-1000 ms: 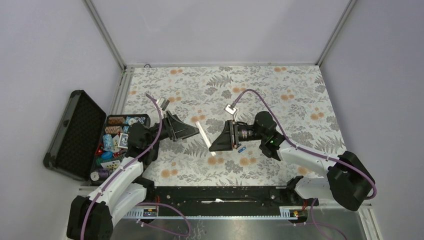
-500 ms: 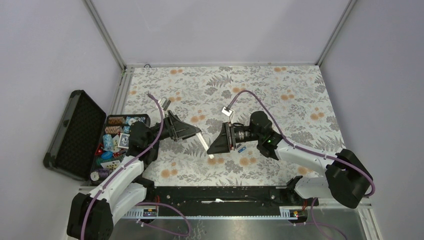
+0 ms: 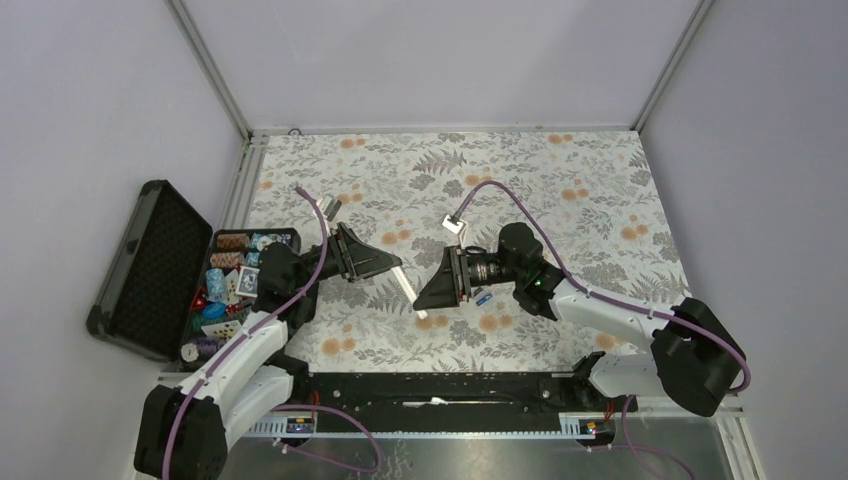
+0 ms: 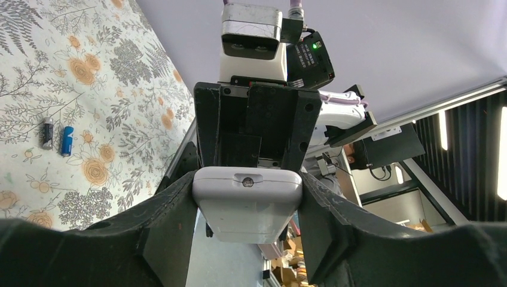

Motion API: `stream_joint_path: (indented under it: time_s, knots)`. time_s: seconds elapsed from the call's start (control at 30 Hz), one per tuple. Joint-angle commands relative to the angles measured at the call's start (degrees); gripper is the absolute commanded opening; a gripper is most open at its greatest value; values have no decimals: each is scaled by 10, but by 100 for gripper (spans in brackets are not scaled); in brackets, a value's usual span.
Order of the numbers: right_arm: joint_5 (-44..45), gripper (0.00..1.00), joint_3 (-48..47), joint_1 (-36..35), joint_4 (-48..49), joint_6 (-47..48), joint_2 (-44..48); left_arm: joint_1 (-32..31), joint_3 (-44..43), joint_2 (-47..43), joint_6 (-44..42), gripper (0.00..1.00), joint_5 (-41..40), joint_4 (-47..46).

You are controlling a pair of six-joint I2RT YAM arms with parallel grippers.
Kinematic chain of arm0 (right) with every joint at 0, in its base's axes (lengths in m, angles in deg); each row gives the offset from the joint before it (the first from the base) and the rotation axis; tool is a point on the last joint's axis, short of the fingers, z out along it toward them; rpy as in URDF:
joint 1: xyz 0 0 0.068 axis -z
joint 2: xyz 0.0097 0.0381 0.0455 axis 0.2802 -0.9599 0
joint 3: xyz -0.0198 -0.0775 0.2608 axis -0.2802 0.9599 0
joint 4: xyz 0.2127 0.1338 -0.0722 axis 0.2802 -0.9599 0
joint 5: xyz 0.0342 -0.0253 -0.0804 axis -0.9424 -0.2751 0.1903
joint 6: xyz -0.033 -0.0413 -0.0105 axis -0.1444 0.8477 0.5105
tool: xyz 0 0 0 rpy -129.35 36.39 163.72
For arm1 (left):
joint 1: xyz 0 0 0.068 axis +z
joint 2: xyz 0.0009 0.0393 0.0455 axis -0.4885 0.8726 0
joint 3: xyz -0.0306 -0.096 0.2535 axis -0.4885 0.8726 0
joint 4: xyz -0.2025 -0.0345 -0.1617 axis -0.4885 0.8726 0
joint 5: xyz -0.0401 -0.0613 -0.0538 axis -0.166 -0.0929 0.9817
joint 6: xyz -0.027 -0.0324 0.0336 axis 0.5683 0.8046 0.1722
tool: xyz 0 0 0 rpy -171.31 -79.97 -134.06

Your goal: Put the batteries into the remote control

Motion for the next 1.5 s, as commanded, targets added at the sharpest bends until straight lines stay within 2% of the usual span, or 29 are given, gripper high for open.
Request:
stream_joint_path:
  time_s: [0.0, 0.1, 0.13, 0.3, 0.4, 0.6, 0.93, 1.2, 1.47]
  knots:
    - [19, 23, -21, -3, -20, 24, 17, 2, -1, -3, 6, 0, 3, -43]
    - [30, 57, -23, -4, -57, 47, 32, 2, 3, -5, 7, 0, -5, -40]
    - [36, 63, -26, -4, -76, 64, 38, 2, 3, -6, 6, 0, -9, -35]
    - [80, 82, -49, -8, -194, 136, 66, 4, -4, -21, -26, 0, -35, 42]
    - [120, 89, -64, -20, -259, 181, 81, 8, -14, -35, -54, 0, -54, 109]
    - [205, 89, -98, -61, -338, 246, 90, 15, -34, -60, -99, 0, -99, 241]
    - [374, 79, -165, -134, -439, 322, 52, 16, -57, -76, -139, 0, -144, 371]
    - [480, 70, -209, -176, -485, 350, 0, 17, -67, -74, -146, 0, -151, 400]
    - [510, 52, -234, -197, -504, 361, -36, 18, -68, -71, -148, 0, -153, 408]
